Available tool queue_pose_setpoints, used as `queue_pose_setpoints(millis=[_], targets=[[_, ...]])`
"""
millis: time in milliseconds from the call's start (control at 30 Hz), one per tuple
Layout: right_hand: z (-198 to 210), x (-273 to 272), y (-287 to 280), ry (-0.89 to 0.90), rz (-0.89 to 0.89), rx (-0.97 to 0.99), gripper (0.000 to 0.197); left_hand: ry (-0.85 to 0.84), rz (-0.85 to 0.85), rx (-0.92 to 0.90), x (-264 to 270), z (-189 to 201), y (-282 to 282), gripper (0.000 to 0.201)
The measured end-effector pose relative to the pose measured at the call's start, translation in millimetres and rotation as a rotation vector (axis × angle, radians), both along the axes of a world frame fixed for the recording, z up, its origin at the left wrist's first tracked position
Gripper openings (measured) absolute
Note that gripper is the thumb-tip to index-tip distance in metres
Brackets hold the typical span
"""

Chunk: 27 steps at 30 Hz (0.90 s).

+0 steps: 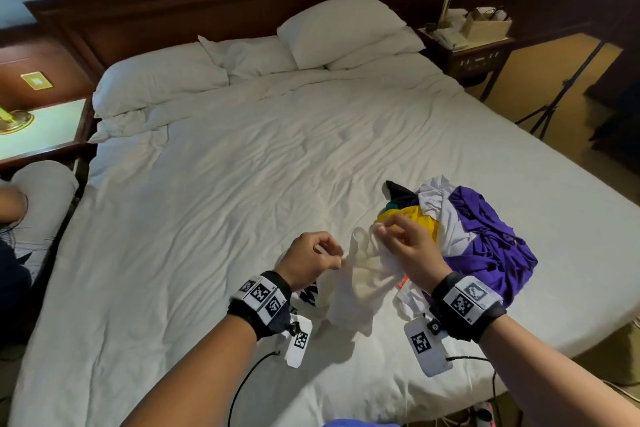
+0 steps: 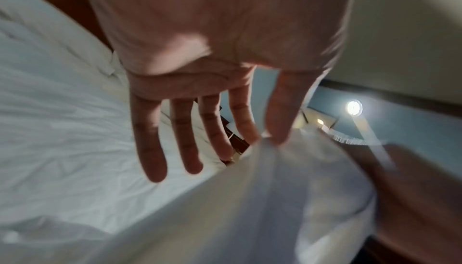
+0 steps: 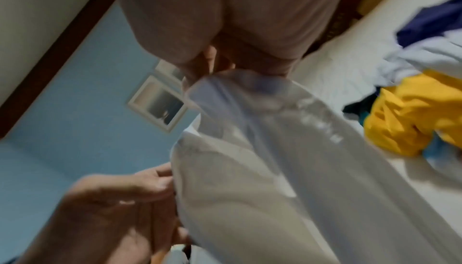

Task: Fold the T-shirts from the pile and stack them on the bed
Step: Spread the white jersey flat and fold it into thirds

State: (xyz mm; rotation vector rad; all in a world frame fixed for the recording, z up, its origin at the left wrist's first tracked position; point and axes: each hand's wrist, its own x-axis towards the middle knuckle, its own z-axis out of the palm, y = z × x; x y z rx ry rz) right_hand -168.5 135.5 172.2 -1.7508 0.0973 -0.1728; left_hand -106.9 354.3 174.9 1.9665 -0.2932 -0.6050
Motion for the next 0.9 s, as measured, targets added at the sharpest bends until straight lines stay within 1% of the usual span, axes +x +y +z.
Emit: queue_pose_setpoints(millis=[67, 100, 133, 167, 233, 267, 333, 367, 400, 467, 500, 533, 600, 633, 667, 700, 733, 767, 800, 833, 900], targets=[[6.8, 2.5, 4.7, -0.004, 0.139, -0.14, 0.011, -0.002, -0.06, -0.03, -1.8, -5.9, 1.1, 0.072], [9.1, 4.3, 7.5, 0.004, 0.183, -0.188, 0.01, -0.01, -0.103, -0.018, -4.5, -4.8, -3.1, 0.083], [10.5, 6.4, 10.0, 0.01, 0.207, -0.217, 0.009, -0.018, -0.146, 0.001, -7.4, -1.4, -8.3, 0.082], [12.4, 8.3, 12.1, 0.01, 0.212, -0.232, 0.008, -0.046, -0.175, 0.042, -7.2, -1.6, -13.3, 0.068], [12.0, 11.6, 12.3, -0.018, 0.174, -0.287, 0.006, -0.109, -0.174, 0.165, -2.9, 2.3, -18.8, 0.026], [10.7, 11.7, 10.3, -0.032, 0.151, -0.318, 0.006, -0.135, -0.158, 0.204, 0.6, 2.8, -18.1, 0.017], [5.2, 9.6, 5.1, -0.027, 0.13, -0.348, 0.002, -0.19, -0.129, 0.255, 8.6, 5.6, -14.3, 0.019], [0.6, 8.3, 2.2, -0.012, 0.131, -0.367, 0.004, -0.221, -0.116, 0.265, 11.5, 9.1, -11.8, 0.019], [-6.3, 6.8, -1.0, 0.009, 0.133, -0.392, 0.008, -0.242, -0.093, 0.256, 14.7, 13.2, -9.7, 0.018], [-23.3, 3.3, -8.0, 0.05, 0.13, -0.42, 0.027, -0.252, 0.005, 0.202, 22.6, 18.7, -6.7, 0.018], [-34.2, 0.8, -12.9, 0.081, 0.119, -0.413, 0.035, -0.237, 0.08, 0.14, 26.6, 22.6, -4.9, 0.02], [-43.3, -2.7, -16.9, 0.116, 0.102, -0.402, 0.039, -0.189, 0.156, 0.046, 30.6, 26.9, -2.3, 0.022], [-60.8, -11.4, -27.3, 0.186, 0.055, -0.366, 0.037, -0.014, 0.267, -0.187, 36.8, 35.8, 3.5, 0.026], [-68.7, -15.4, -33.2, 0.209, 0.02, -0.325, 0.035, 0.04, 0.283, -0.262, 38.0, 41.1, 8.0, 0.026], [-72.8, -18.5, -38.8, 0.221, -0.024, -0.273, 0.036, 0.038, 0.266, -0.28, 40.3, 44.0, 13.9, 0.026], [-72.8, -20.5, -43.1, 0.219, -0.072, -0.203, 0.037, -0.013, 0.223, -0.228, 43.6, 44.5, 19.0, 0.025], [-70.3, -20.2, -46.2, 0.211, -0.119, -0.123, 0.043, -0.097, 0.162, -0.118, 47.9, 40.0, 24.4, 0.022], [-65.1, -17.7, -47.4, 0.199, -0.155, -0.062, 0.056, -0.17, 0.089, 0.016, 50.1, 36.3, 28.6, 0.016], [-57.9, -13.3, -45.8, 0.18, -0.167, -0.042, 0.065, -0.184, 0.026, 0.121, 49.1, 33.5, 30.3, 0.01], [-46.4, -9.1, -40.3, 0.148, -0.16, -0.061, 0.066, -0.15, -0.029, 0.167, 45.9, 29.8, 29.1, 0.017], [-18.5, -1.4, -21.8, 0.065, -0.069, -0.115, 0.059, -0.043, -0.141, 0.11, 33.6, 23.2, 15.7, 0.045]])
